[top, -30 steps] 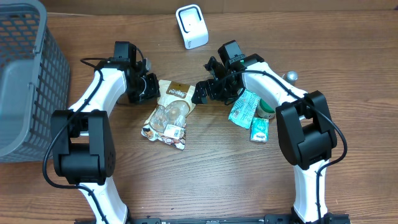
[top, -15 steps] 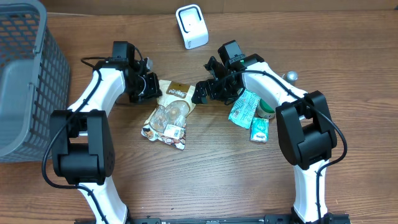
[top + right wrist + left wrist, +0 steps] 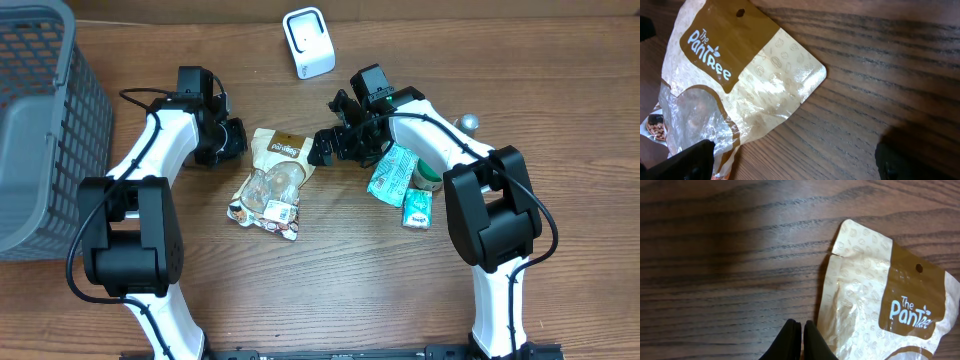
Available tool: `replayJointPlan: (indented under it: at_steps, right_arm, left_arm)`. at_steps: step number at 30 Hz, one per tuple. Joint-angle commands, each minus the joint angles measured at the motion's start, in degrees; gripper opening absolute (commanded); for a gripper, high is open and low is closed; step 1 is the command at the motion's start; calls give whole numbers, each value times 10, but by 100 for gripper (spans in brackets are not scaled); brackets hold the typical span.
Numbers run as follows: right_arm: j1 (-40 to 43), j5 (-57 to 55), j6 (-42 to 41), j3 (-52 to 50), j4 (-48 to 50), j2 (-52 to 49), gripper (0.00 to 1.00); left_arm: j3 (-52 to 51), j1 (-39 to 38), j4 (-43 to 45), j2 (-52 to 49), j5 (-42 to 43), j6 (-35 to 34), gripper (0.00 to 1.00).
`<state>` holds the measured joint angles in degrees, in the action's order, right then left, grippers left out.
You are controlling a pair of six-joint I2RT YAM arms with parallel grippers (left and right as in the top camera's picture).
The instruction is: Scan the item barcode
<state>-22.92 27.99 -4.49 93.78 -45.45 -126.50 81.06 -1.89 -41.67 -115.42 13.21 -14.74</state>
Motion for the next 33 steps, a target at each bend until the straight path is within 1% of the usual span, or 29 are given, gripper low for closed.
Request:
replayJointPlan:
  at_steps: [1, 7, 9, 11, 16, 19, 23, 26, 29, 33]
  right_arm:
    - [1, -5, 0, -3, 3, 19, 100]
    - [1, -5, 0, -3, 3, 19, 100]
    - [1, -5, 0, -3, 3, 19, 100]
    - [1, -5, 0, -3, 3, 19, 100]
    - [1, -5, 0, -3, 3, 19, 100]
    - [1, -5, 0, -3, 3, 19, 100]
    - [1, -5, 0, -3, 1, 19, 100]
    - [1, -5, 0, -4, -5, 19, 100]
    - [1, -5, 0, -4, -12, 19, 100]
    - [1, -5, 0, -4, -16, 19, 100]
  left_arm:
    - [-3, -17, 2, -11, 2, 22, 8]
    - [-3, -55, 2, -24, 4, 22, 8]
    - [-3, -67, 3, -24, 17, 37, 6]
    - [-3, -79, 5, -24, 50, 58, 4]
    - [-3, -93, 3, -24, 162, 102, 4]
    - [5, -89, -12, -23, 178, 105, 5]
    - [68, -65, -81, -16, 177, 104, 9]
    - [128, -50, -155, -16, 172, 101, 8]
    - [179, -40, -236, -16, 138, 80, 7]
    - [199, -38, -320, -16, 109, 79, 6]
